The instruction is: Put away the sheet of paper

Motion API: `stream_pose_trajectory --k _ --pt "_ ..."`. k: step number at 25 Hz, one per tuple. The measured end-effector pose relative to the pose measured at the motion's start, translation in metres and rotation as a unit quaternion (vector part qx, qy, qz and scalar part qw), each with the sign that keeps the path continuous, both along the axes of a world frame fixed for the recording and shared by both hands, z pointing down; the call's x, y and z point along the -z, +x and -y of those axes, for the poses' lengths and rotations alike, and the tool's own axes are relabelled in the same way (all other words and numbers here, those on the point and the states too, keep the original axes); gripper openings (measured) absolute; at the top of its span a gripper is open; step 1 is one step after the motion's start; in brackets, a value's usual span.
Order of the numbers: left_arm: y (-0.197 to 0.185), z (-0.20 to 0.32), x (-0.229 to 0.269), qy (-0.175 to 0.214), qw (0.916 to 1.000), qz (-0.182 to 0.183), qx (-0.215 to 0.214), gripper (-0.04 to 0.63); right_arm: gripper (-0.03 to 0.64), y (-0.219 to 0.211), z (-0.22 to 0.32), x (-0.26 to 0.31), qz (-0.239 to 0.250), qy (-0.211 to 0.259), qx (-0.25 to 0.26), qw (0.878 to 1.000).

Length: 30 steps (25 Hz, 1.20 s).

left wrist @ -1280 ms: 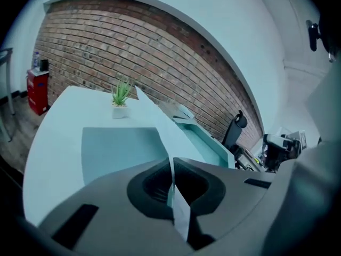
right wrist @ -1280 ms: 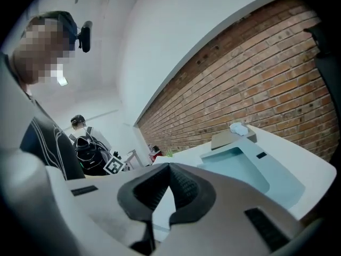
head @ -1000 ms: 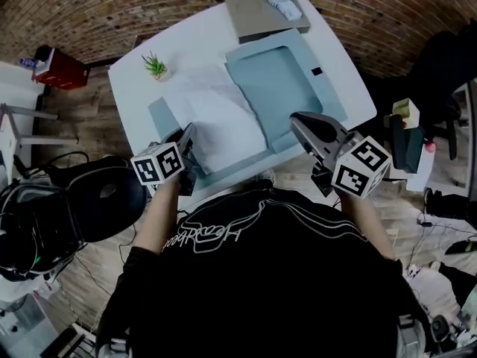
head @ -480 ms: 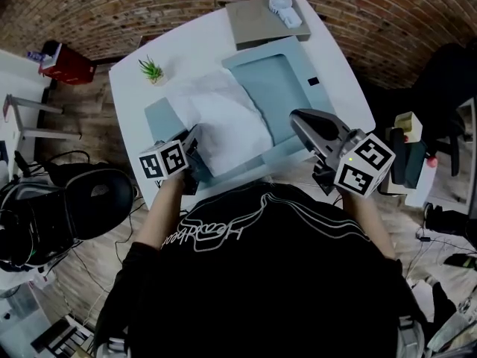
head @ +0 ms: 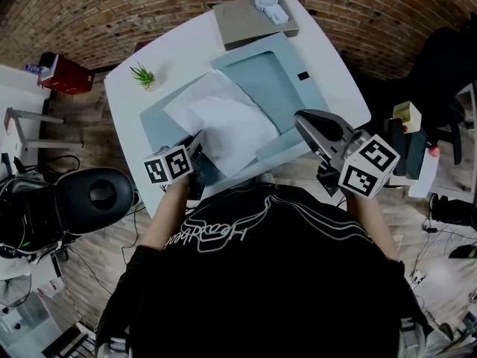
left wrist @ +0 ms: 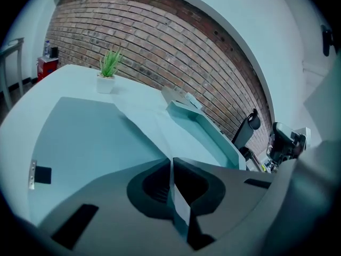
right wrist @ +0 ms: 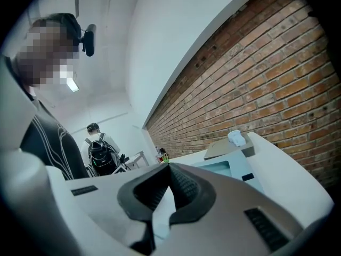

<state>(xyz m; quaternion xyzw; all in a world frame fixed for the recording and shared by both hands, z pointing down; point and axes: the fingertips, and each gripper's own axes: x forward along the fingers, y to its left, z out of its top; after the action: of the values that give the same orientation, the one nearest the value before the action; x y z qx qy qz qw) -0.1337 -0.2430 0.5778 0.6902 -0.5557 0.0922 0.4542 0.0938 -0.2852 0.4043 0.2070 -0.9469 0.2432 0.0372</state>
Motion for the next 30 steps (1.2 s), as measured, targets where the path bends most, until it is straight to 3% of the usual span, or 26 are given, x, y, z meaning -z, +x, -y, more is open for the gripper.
stream_pose_trajectory --k 12,25,30 --pt "0.031 0.019 0.001 0.002 0.9996 -0.012 -0.028 0.031 0.000 0.018 -0.005 -0.006 -0.006 -0.007 -0.022 1.000" --pt "0.069 0.055 -0.012 -0.010 0.9960 -0.083 -0.032 0.031 0.000 0.034 -0.004 -0.025 -0.030 -0.025 -0.052 0.998" --pt "0.087 0.074 -0.014 -0.010 0.9947 -0.091 -0.046 0.031 0.000 0.038 -0.003 -0.029 -0.034 -0.027 -0.060 0.997"
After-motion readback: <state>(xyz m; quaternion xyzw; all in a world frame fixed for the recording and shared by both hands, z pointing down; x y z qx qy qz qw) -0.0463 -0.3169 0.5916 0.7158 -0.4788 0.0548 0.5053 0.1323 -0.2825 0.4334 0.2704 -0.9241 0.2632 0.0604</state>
